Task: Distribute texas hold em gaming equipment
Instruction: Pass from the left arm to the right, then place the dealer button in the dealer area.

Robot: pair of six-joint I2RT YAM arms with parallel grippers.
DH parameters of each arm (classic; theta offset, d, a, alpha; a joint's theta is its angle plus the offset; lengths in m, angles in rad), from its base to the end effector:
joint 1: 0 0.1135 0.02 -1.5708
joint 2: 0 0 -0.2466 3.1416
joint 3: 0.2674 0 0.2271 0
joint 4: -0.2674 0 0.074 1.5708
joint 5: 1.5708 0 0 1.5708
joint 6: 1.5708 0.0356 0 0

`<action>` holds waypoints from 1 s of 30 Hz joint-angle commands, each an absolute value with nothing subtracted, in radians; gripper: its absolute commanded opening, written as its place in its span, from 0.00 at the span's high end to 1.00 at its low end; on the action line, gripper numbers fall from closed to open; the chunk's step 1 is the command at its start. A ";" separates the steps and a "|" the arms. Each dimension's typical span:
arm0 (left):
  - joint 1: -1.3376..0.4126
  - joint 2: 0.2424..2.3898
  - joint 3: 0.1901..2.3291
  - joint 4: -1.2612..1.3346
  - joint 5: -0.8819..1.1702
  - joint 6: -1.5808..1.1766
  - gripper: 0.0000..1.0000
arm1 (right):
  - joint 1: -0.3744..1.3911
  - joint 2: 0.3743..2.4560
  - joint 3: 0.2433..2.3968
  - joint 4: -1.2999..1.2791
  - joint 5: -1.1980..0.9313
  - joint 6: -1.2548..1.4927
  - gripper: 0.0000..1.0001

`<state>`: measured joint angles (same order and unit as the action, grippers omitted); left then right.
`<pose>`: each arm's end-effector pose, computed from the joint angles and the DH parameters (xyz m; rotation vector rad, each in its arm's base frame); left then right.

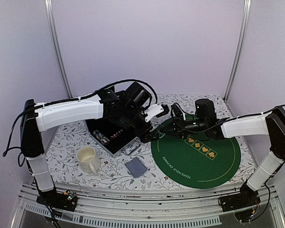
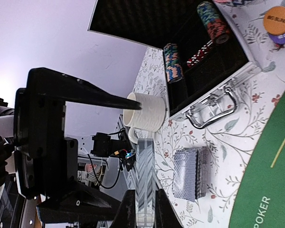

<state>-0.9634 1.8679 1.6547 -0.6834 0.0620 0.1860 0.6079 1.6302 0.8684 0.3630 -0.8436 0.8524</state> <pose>0.2193 -0.3193 0.2760 1.3875 2.0922 -0.4055 0.2512 0.2072 0.2140 -0.3796 2.2488 1.6985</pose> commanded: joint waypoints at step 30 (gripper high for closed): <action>-0.894 1.694 1.313 -0.402 0.013 0.006 0.02 | -0.132 1.763 0.731 0.184 -0.516 0.668 0.97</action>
<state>-0.9028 1.7123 1.3254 -0.4267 0.0174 0.0135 -0.1181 1.7283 0.7174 0.1856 -0.5625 0.6514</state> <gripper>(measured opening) 0.981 0.089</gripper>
